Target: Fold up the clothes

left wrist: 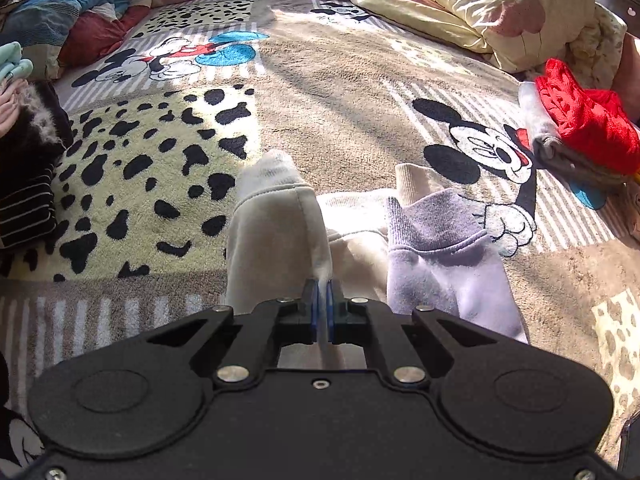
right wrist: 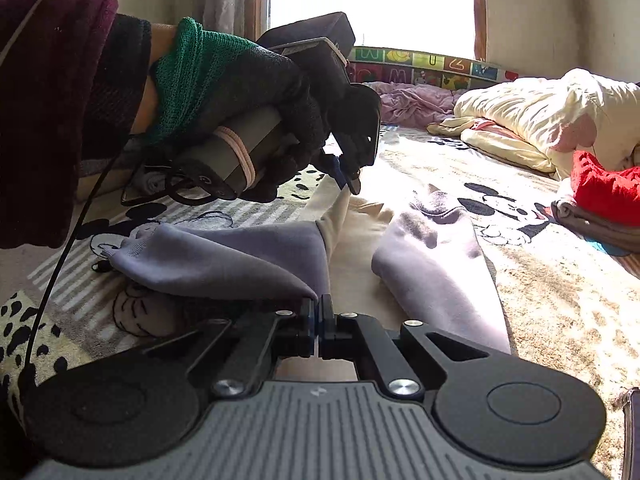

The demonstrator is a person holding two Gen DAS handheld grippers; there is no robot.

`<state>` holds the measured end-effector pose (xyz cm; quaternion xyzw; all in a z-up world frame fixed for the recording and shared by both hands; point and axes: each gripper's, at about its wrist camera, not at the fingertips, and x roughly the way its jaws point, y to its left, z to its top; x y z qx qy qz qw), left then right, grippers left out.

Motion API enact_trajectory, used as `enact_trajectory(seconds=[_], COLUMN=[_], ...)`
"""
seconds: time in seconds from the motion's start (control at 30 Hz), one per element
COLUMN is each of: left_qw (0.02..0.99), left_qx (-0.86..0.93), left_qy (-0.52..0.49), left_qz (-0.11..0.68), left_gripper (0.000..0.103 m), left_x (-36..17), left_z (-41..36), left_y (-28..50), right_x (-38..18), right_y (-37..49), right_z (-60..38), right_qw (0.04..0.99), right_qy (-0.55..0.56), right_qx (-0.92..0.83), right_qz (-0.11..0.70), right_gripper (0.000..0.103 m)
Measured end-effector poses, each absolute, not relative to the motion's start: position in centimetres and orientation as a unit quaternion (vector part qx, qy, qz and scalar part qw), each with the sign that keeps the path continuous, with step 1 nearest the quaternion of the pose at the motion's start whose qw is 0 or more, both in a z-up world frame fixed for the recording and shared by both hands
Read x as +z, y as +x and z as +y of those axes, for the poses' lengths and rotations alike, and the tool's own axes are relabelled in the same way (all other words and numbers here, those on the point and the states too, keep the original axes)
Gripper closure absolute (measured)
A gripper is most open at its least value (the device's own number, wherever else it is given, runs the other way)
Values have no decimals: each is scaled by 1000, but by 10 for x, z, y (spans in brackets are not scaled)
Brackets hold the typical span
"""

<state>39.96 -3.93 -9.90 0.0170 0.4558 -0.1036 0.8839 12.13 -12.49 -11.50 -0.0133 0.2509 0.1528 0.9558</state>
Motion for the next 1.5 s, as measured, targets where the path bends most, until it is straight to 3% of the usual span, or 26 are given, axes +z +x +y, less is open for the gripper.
enact_trajectory(seconds=[0.2,0.27,0.43,0.77,0.9,1.07,1.23,1.5], left_qw=[876,878,902,875,881,898,905,891], left_qx=[-95,-109,-99,-138,-148,-154,-165,-159], left_qy=[45,34,-7,48,10,-22,-56,-143], left_qz=[470,465,419,461,448,412,388,401], left_gripper=[98,93,93,93,92,92,79,79], left_x=[-119,-109,-73,-129,-111,-70,-47,-71], left_z=[-54,-49,-21,-47,-28,6,39,74], left_y=[404,402,410,442,432,379,295,197], right_x=[-129,-134,-143,-150,-149,-149,-153,-159], right_y=[123,124,126,127,122,121,130,138], right_z=[-143,-145,-148,-156,-155,-157,-174,-180], right_qw=[949,946,941,929,929,928,915,906], right_qy=[19,27,43,85,81,92,151,165], right_qx=[148,154,162,179,179,179,195,207], right_qz=[276,285,295,313,312,313,319,332], right_gripper=[101,101,100,100,100,100,95,95])
